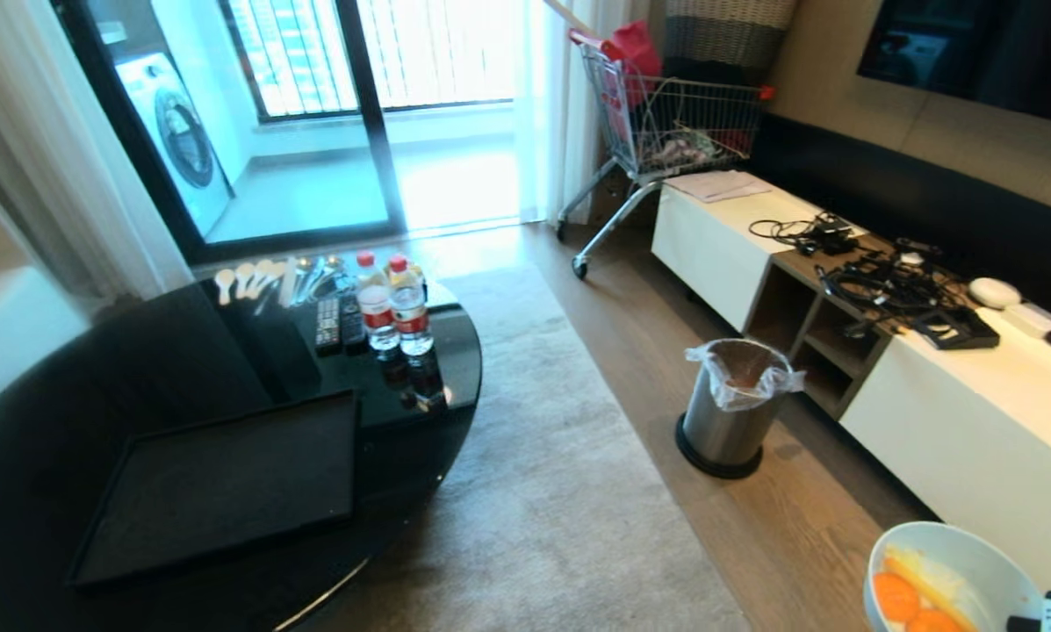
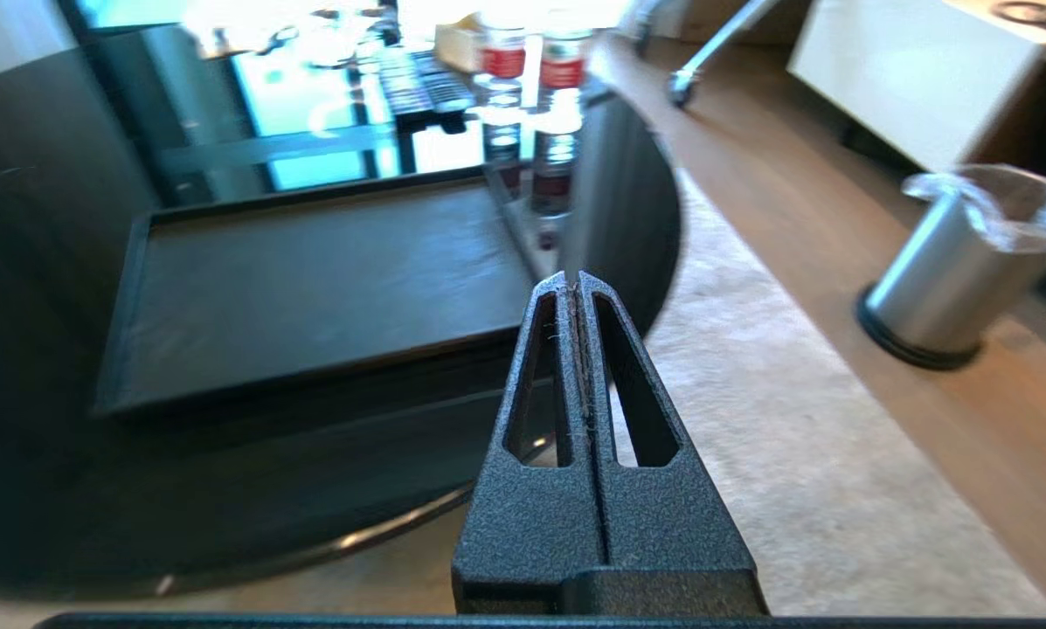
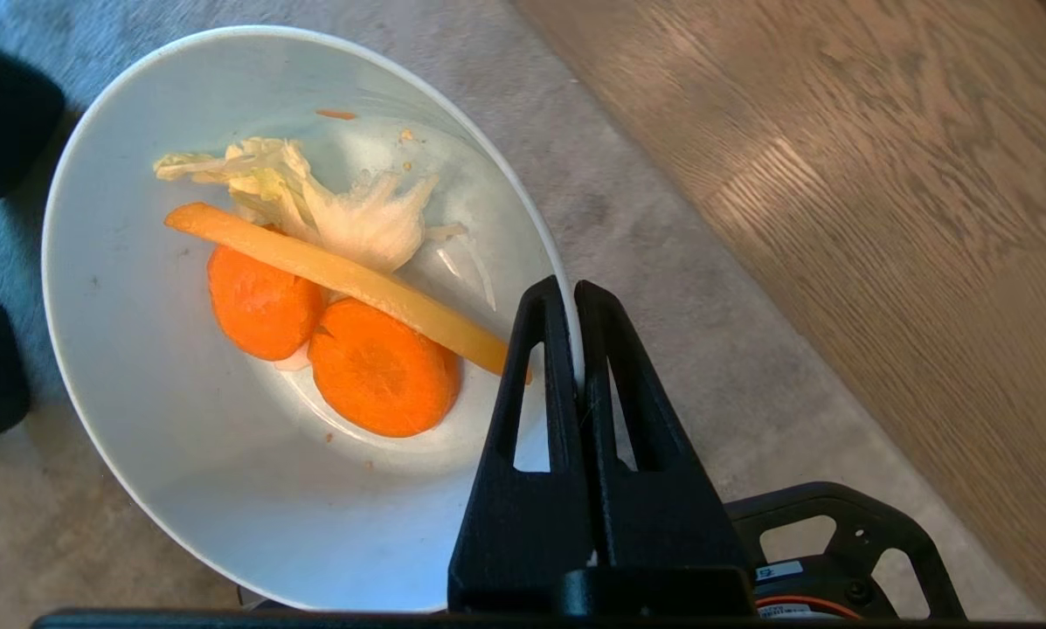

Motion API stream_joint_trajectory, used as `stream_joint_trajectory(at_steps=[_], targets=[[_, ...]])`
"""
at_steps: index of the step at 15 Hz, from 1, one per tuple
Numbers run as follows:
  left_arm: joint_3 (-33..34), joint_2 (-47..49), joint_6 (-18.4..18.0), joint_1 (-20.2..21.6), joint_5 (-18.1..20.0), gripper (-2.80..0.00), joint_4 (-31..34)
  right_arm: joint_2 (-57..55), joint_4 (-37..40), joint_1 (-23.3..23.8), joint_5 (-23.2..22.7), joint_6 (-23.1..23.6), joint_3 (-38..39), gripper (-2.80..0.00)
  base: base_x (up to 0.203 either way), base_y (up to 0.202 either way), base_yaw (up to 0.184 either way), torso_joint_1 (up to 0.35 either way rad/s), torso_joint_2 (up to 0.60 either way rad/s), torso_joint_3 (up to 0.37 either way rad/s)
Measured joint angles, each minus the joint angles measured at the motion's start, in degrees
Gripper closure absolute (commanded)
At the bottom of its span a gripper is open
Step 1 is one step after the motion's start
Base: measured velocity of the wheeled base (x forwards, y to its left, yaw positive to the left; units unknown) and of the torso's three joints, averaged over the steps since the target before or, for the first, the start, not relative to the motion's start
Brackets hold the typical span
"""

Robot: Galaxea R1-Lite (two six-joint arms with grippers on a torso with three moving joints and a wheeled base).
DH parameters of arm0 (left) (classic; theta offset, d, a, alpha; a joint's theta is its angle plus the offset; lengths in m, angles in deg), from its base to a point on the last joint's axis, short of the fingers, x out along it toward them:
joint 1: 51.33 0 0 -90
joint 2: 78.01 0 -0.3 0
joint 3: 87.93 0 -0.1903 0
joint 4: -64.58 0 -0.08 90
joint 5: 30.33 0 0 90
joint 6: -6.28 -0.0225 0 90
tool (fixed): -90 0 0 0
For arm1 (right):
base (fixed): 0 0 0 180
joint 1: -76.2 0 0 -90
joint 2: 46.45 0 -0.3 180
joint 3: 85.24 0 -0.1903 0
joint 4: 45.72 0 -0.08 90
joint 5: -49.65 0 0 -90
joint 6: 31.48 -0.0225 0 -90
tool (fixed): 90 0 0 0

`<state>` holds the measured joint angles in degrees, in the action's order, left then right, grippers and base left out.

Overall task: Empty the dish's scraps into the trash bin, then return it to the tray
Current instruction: Move the bowl over the trash can

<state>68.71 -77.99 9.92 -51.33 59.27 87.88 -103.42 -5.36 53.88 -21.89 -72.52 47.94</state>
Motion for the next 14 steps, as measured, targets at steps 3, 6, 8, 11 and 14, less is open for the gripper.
stream_joint_trajectory(at_steps=[3,6,8,11,14], targets=[[0.0,0.0,0.02,0.0,-0.01,0.0,0.0,0.02,1.01,0.08,0.01,-2.42,0.09,0.0,0.003,0.009,-0.17,0.002,0.01,0.0],[0.0,0.0,0.02,0.0,-0.02,0.0,0.0,0.24,3.18,0.11,0.06,-4.54,-0.11,0.0,0.002,0.01,-0.167,-0.002,0.0,0.003],[0.0,0.0,0.02,0.0,-0.01,0.0,-0.02,0.33,3.23,0.11,0.09,-4.61,-0.11,0.0,0.001,0.011,-0.168,0.002,0.0,0.006],[0.0,0.0,0.02,0.0,0.0,0.0,-0.01,0.33,3.07,0.08,0.17,-4.47,-0.11,0.0,0.0,0.007,-0.126,0.0,0.0,0.004],[0.0,0.0,0.02,0.0,-0.01,0.0,0.02,0.33,3.06,-0.07,0.22,-4.36,-0.02,0.0,0.0,0.0,0.0,0.0,0.0,0.0]])
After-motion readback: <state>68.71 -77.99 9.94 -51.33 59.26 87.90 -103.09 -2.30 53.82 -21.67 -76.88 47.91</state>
